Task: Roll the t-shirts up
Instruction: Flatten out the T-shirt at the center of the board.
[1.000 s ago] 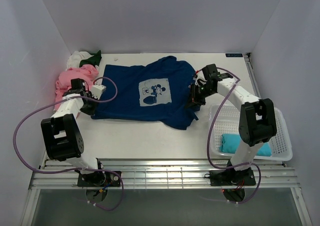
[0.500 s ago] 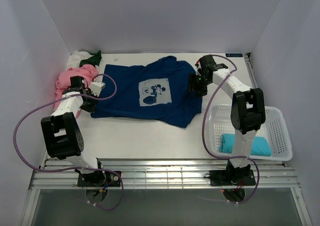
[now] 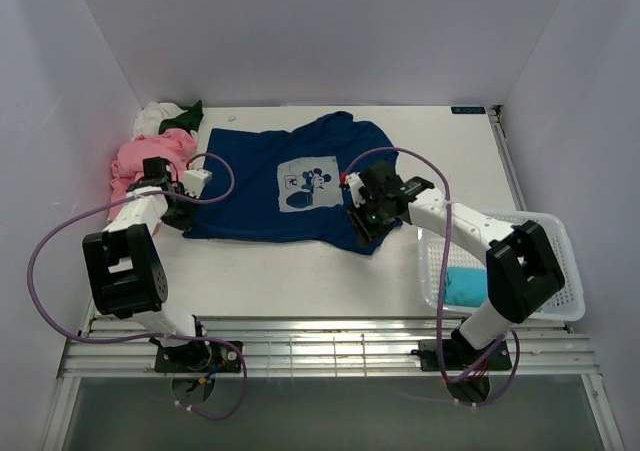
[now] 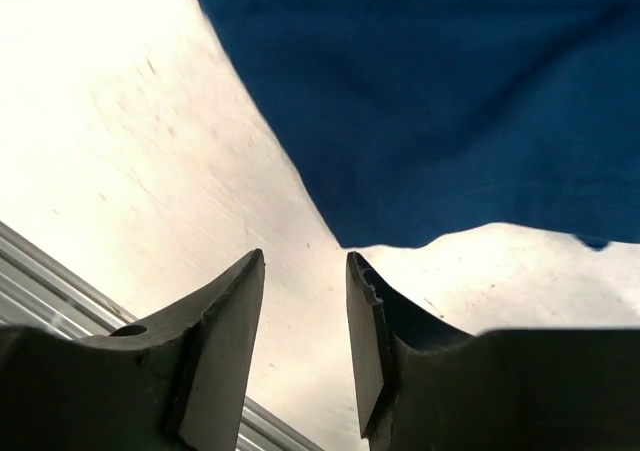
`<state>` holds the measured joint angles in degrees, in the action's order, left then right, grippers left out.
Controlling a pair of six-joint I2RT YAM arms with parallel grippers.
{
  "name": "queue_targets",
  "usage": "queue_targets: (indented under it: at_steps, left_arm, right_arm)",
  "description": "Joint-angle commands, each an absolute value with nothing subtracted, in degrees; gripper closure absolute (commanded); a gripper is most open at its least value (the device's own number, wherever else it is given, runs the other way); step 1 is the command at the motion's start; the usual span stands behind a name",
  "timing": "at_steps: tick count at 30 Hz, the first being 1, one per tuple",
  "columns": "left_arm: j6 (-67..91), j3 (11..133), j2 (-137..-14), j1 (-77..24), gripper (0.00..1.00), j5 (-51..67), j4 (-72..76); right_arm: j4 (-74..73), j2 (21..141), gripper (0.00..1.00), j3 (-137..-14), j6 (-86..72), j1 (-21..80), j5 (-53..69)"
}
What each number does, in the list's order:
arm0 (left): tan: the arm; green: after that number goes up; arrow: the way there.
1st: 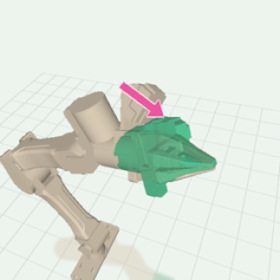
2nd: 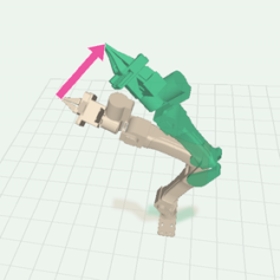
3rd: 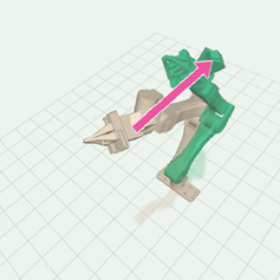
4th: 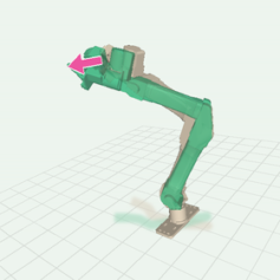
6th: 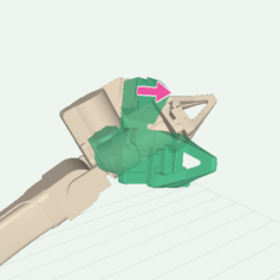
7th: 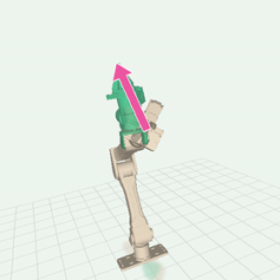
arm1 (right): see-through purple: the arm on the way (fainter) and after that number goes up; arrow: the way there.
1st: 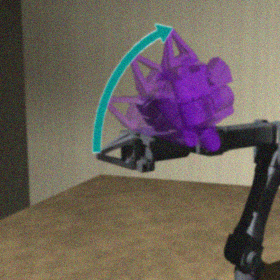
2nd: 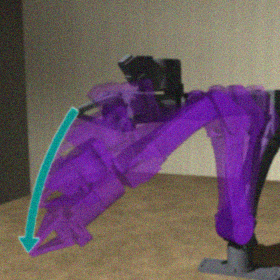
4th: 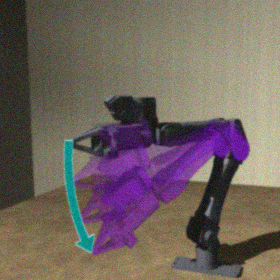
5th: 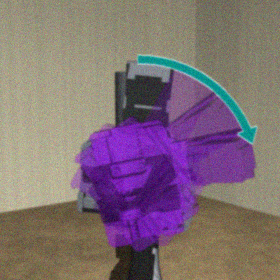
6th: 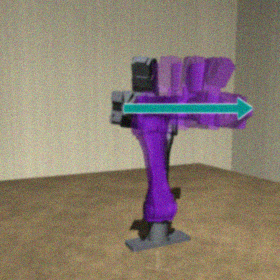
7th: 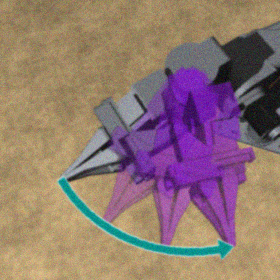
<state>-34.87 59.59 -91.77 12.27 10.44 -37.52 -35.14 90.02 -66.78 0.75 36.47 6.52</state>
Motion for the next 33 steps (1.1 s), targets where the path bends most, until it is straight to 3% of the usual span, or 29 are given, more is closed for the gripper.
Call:
queue_targets:
  at_steps: [1,15,17,19,27,33]
  left_arm:
    - [-34.9,58.5,-88.5,12.6,1.0,11.2,-37.5]
    - [-34.7,59.1,-88.0,12.7,1.0,10.9,-37.7]
    - [-34.8,59.1,-87.9,12.6,1.0,11.0,-37.5]
    - [-34.7,59.1,-87.9,12.6,1.0,11.2,-37.4]
    - [-35.7,59.2,-88.0,12.6,1.0,11.2,-37.4]
    - [-36.4,57.8,-87.7,12.6,1.0,11.0,-37.4]
  right_arm:
    - [-33.2,92.1,0.55,-64.6,5.6,37.7,6.3]
    - [-29.8,102.2,0.5,-64.0,6.0,38.9,5.0]
    - [-30.0,102.3,0.63,-63.3,5.7,38.8,4.4]
    - [-31.8,101.9,0.92,-63.4,6.2,38.8,6.2]
    - [-44.1,95.7,0.92,-68.6,10.9,40.5,28.8]
    - [-48.3,96.2,0.92,-66.9,9.3,43.1,30.7]
